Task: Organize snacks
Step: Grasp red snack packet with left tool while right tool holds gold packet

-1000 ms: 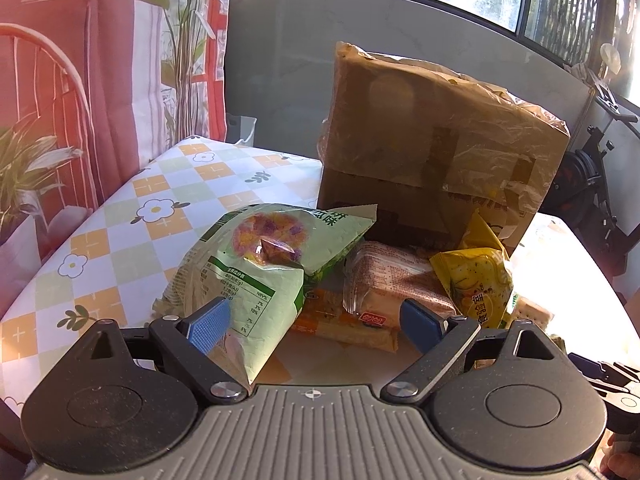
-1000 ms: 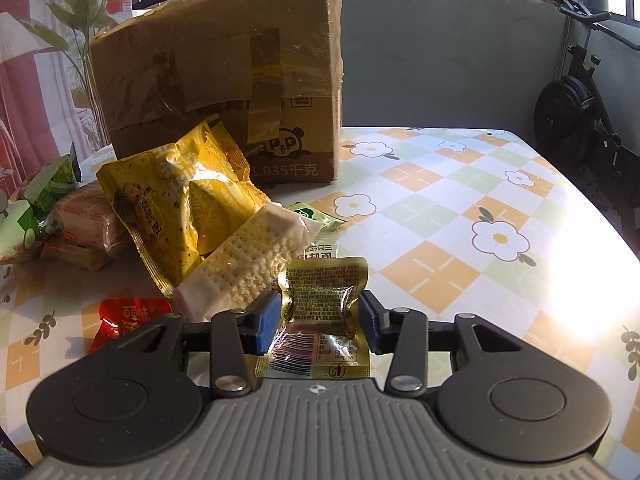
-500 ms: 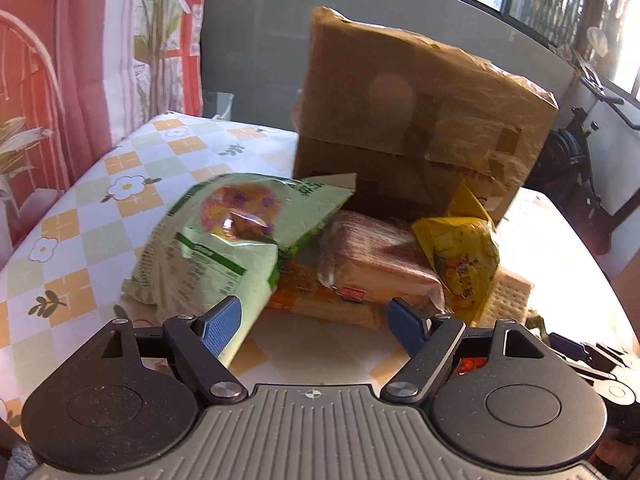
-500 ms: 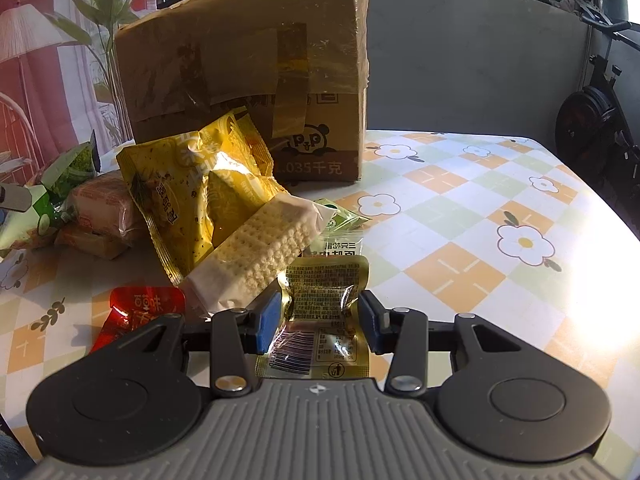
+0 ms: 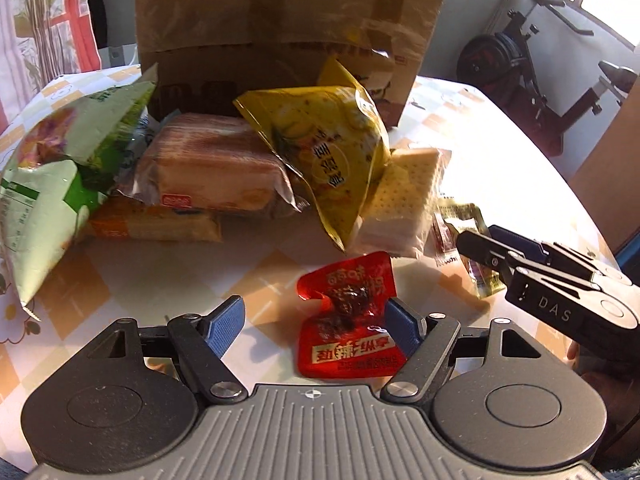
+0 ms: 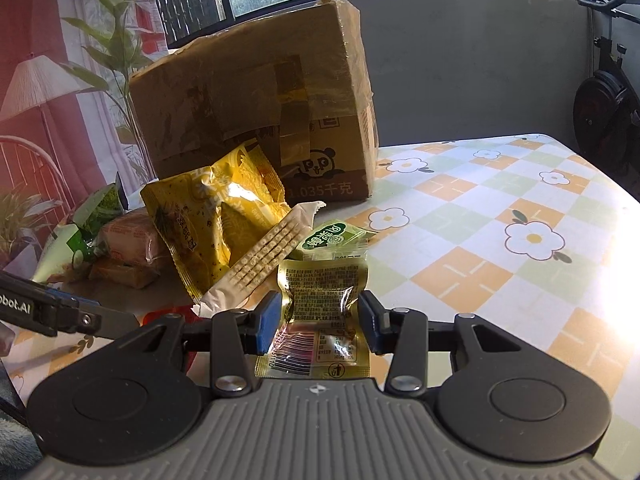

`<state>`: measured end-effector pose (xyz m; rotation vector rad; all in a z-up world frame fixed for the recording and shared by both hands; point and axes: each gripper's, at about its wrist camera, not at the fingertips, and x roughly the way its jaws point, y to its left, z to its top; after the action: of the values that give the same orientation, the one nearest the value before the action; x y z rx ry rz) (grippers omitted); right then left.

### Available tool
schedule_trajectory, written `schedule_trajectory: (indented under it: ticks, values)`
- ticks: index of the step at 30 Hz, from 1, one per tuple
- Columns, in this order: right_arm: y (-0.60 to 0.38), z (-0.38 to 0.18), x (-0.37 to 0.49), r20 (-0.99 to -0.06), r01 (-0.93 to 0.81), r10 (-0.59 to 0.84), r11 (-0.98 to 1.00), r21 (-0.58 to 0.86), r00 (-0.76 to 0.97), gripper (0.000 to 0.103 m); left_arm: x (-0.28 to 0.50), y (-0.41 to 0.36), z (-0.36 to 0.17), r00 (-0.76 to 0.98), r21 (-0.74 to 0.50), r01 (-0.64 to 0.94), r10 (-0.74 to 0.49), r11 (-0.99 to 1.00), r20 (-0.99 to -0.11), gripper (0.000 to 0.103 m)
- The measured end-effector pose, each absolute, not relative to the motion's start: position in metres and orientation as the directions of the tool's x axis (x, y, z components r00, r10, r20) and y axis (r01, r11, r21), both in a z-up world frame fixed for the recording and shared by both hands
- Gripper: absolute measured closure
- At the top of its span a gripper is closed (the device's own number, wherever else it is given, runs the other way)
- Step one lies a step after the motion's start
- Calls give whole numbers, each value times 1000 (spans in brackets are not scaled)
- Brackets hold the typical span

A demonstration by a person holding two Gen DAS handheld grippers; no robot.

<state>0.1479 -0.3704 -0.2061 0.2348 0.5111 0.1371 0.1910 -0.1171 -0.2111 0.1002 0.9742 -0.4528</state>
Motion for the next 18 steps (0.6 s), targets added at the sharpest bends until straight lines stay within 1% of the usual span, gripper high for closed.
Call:
schedule_trajectory:
  ticks: [4, 11, 14, 15, 18]
  values:
    - [-376, -206, 145, -442, -83, 211, 953, 290, 872, 58, 191, -134, -221, 469, -82, 418, -292, 905, -833, 25]
    - [-386, -210, 145, -438, -68, 229, 933, 355, 869, 58, 185, -170, -225, 482, 17, 477, -246, 879, -841, 24]
    - [-387, -210, 144, -431, -71, 237, 928, 366, 871, 58, 184, -175, -229, 495, 62, 477, -210, 877, -843, 24]
    - [-387, -210, 144, -429, -73, 239, 927, 368, 871, 58, 185, -176, -230, 499, 72, 466, -194, 882, -845, 22]
    - [-388, -211, 143, -426, -77, 245, 925, 372, 871, 58, 190, -174, -233, 506, 57, 434, -191, 899, -841, 22]
